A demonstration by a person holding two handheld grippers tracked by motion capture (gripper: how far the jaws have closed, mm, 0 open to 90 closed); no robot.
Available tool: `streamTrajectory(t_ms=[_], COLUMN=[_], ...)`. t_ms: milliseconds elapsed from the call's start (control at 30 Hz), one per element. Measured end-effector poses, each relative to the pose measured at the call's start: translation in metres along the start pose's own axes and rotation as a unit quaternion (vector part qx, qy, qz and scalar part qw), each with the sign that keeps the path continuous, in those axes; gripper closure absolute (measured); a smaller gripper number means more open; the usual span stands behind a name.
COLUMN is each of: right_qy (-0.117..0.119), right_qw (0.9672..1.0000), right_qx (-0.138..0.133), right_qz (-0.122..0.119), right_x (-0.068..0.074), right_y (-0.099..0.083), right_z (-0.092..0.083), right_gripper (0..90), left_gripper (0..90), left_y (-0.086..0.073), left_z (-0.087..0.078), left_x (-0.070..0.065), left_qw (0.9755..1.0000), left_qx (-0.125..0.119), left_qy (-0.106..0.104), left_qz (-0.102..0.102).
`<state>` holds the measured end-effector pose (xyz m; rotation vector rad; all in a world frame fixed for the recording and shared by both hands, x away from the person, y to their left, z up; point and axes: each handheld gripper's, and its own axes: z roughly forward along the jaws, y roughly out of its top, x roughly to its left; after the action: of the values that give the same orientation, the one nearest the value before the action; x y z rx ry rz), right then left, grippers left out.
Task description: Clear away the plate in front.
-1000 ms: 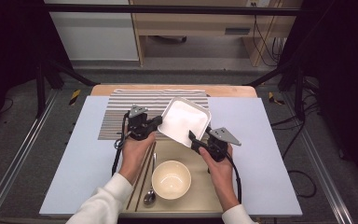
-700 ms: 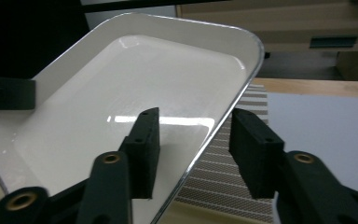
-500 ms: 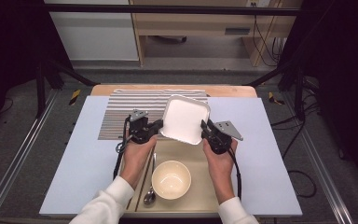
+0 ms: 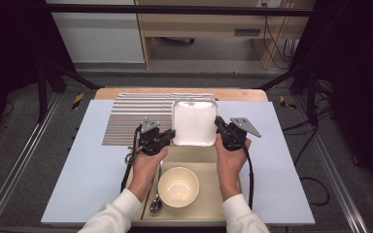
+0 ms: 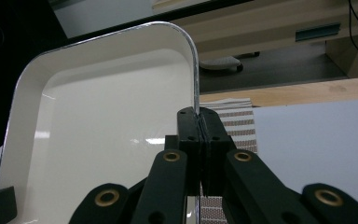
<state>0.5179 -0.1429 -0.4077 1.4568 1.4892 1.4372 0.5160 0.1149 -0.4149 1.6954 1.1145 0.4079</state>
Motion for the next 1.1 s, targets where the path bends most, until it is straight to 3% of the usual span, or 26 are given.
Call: streamTrajectory(t_ms=[133,267,400,500,567,633,800,867,1000,1100], right_qy=[-0.001,-0.011,-0.022,-0.036,-0.047,-0.051,-0.063,-0.068,-0.063,-0.057], right_qw=[1.0,0.9999,0.9991,0.9977,0.9967,0.9955,0.9914,0.9889,0.9854,0.9817], right_qx=[0.001,0.006,0.032,0.057,0.067,0.079,0.113,0.128,0.153,0.174], right_qz=[0.002,0.007,0.016,0.006,0.004,0.01,0.025,0.031,0.04,0.051], right_x=[-0.002,-0.008,-0.021,-0.03,-0.036,-0.042,-0.058,-0.062,-0.066,-0.067], right_y=[0.006,0.011,0.012,0.012,0.01,0.008,-0.01,-0.019,-0.029,-0.035], right_z=[-0.001,-0.002,-0.003,-0.009,-0.013,-0.02,-0.037,-0.042,-0.047,-0.049], right_gripper=[89.1,89.1,89.0,89.0,89.0,89.0,89.0,89.0,89.0,89.0], left_gripper=[79.8,63.3,48.7,41.2,39.3,38.9,38.4,38.4,38.5,38.5], left_y=[0.0,0.001,0.0,-0.003,-0.005,-0.007,-0.017,-0.017,-0.013,-0.012], left_z=[0.0,-0.006,-0.019,-0.033,-0.045,-0.055,-0.08,-0.084,-0.094,-0.099], left_x=[-0.004,-0.008,-0.008,-0.002,0.004,0.011,0.03,0.035,0.042,0.043], left_qw=[0.9998,0.9986,0.9958,0.9931,0.9905,0.9861,0.9786,0.9781,0.9774,0.9756], left_qx=[-0.015,-0.033,-0.059,-0.073,-0.092,-0.102,-0.125,-0.12,-0.136,-0.14], left_qy=[-0.004,0.005,0.021,0.038,0.056,0.084,0.128,0.134,0.137,0.143], left_qz=[0.016,0.042,0.066,0.083,0.087,0.101,0.102,0.104,0.086,0.09])
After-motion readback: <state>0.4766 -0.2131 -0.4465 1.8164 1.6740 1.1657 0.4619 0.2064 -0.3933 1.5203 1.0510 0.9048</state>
